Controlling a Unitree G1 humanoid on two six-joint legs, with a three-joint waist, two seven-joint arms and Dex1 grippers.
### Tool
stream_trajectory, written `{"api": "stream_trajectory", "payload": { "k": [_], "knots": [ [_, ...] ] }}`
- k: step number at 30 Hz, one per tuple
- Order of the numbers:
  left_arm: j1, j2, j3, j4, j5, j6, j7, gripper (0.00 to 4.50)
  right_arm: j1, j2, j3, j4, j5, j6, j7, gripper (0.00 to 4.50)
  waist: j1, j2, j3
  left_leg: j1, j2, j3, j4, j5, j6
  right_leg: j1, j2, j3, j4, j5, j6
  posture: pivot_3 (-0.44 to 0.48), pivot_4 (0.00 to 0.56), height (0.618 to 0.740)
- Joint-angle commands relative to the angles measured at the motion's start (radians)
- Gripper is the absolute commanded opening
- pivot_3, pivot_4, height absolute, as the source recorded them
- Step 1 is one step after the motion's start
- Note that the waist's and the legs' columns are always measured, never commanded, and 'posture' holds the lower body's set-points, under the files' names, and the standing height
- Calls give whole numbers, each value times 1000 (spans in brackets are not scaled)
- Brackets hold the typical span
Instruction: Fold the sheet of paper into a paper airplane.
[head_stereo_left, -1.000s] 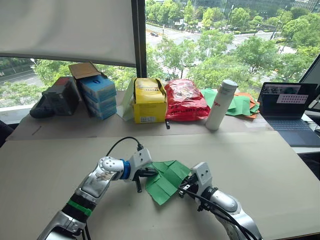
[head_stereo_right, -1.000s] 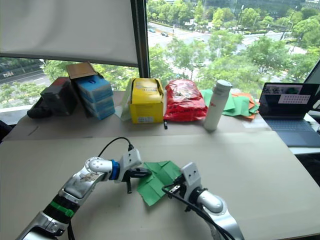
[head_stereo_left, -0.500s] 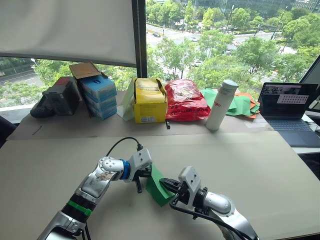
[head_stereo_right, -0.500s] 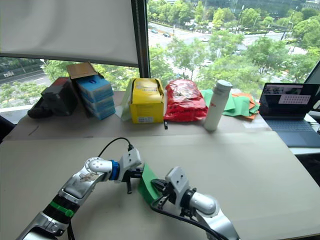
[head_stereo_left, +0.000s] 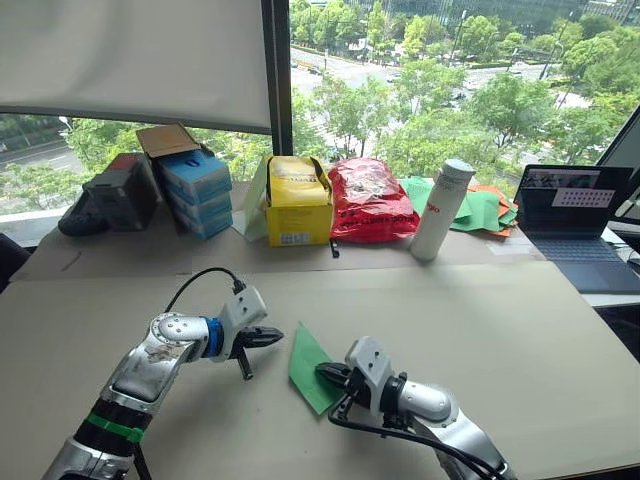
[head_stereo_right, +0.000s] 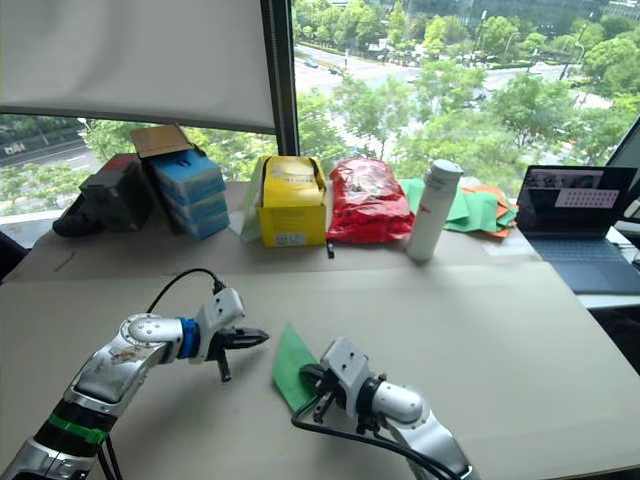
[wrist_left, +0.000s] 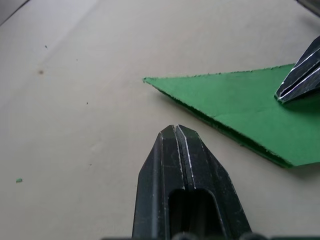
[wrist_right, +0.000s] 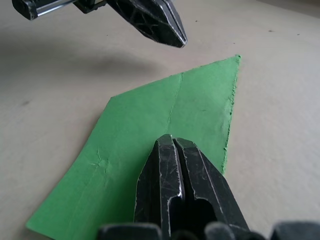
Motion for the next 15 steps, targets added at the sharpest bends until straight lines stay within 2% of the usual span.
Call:
{"api": "stream_trajectory", "payload": {
  "k": [1, 8, 15],
  "knots": [
    [24, -22, 16, -89, -83, 10, -13, 14, -9, -2, 3, 0, -1, 15, 9, 0, -1, 0, 0, 0, 0, 0, 0, 1, -2, 0, 0, 0, 0, 0, 0, 0, 150, 740],
    [129, -20, -59, -28, -22, -63, 17, 14, -20, -10, -8, -6, 5, 35, 11, 0, -6, 0, 0, 1, 0, 0, -1, 1, -2, 0, 1, 1, 0, 0, -1, 0, 150, 740],
    [150, -34, -115, 17, 33, -126, 36, 14, -33, -20, -13, -16, 8, 54, 14, 0, 3, 0, 0, 1, 0, 0, -1, -1, 1, 1, 0, 1, 0, 0, -1, 0, 150, 740]
  ]
}}
